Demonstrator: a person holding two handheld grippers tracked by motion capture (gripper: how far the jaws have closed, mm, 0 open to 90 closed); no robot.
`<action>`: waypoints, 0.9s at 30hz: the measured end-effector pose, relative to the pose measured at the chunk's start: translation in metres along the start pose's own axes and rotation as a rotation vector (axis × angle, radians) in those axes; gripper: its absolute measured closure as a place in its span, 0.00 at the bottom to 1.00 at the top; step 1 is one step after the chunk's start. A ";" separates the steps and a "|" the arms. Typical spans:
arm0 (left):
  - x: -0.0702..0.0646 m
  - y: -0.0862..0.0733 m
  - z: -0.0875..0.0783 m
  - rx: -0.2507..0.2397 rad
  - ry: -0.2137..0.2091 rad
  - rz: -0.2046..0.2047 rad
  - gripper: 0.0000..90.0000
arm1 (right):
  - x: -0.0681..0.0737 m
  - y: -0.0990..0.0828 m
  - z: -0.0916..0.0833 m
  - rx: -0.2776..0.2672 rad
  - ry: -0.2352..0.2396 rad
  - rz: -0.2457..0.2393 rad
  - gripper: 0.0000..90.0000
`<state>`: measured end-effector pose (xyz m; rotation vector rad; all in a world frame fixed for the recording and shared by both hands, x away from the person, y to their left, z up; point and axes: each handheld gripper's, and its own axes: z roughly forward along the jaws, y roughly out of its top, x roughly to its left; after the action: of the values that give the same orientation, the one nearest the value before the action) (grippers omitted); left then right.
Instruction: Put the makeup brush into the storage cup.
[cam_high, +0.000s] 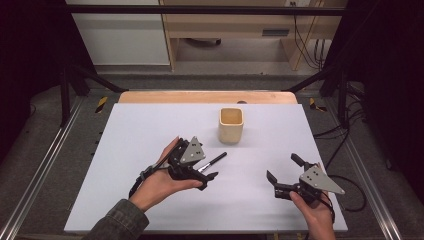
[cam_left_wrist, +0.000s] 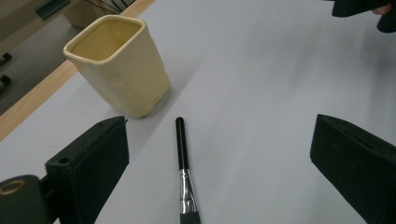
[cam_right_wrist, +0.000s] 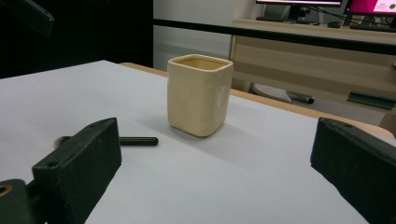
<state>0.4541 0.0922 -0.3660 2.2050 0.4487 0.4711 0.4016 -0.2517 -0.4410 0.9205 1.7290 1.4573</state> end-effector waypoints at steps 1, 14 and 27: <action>0.001 0.001 0.003 0.007 0.003 -0.004 0.04 | 0.000 0.000 0.000 0.002 0.000 0.001 0.03; 0.012 0.007 0.036 0.131 0.052 0.021 0.05 | -0.001 0.000 0.003 0.004 0.000 0.024 0.03; 0.023 0.003 0.050 0.168 0.062 -0.006 0.05 | 0.000 0.000 0.002 0.004 0.007 0.021 0.03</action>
<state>0.4984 0.0686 -0.3897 2.3547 0.5454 0.5162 0.4036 -0.2506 -0.4415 0.9395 1.7330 1.4723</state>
